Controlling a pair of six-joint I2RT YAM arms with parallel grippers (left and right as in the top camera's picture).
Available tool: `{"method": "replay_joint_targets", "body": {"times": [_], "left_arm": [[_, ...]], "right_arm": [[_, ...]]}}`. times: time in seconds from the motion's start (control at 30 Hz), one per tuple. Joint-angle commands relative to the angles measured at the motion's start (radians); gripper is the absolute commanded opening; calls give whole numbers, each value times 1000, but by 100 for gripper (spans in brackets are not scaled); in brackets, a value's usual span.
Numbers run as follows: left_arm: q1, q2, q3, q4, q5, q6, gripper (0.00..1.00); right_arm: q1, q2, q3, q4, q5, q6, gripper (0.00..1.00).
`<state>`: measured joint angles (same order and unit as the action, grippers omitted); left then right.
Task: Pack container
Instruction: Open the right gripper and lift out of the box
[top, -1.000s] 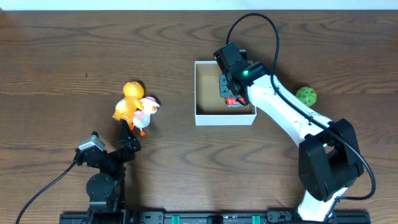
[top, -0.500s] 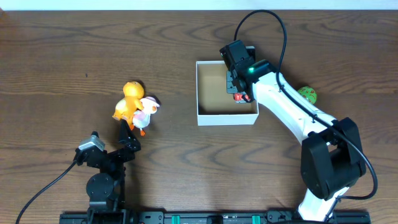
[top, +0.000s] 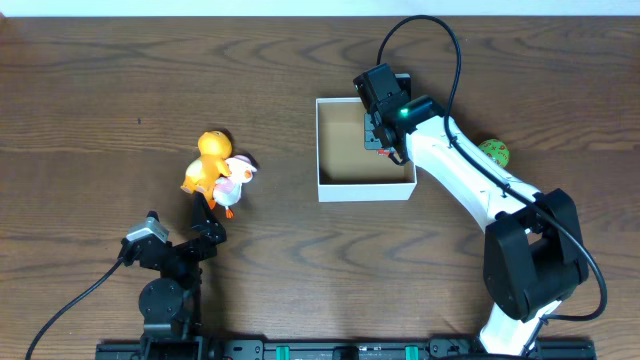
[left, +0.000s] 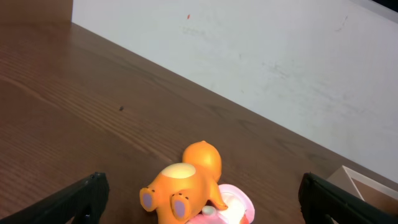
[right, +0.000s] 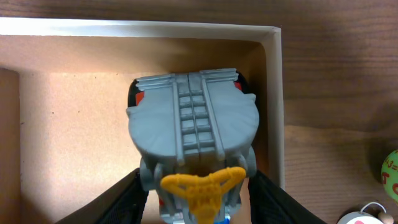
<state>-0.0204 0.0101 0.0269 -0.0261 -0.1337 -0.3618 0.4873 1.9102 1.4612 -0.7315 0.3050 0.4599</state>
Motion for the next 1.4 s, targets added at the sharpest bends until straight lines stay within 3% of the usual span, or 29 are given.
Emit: {"method": "replay_joint_targets", "body": {"times": [0.0,0.33,0.67,1.03,1.2,1.37], "left_arm": [[1,-4,-23,-33,-8,14,98],[1,-4,-23,-33,-8,13,98],[1,-4,-23,-33,-8,13,98],[1,-4,-23,-33,-8,13,98],[1,-4,-23,-33,-8,13,98],[1,-4,-23,-33,-8,13,98]], "right_arm": [[4,-10,22,6,12,14,55],[4,-10,22,2,5,14,55],[5,-56,61,-7,6,-5,62],[-78,-302,135,-264,37,-5,66],[-164,-331,134,-415,80,-5,69],[-286,-326,69,-426,72,-5,81]]}}
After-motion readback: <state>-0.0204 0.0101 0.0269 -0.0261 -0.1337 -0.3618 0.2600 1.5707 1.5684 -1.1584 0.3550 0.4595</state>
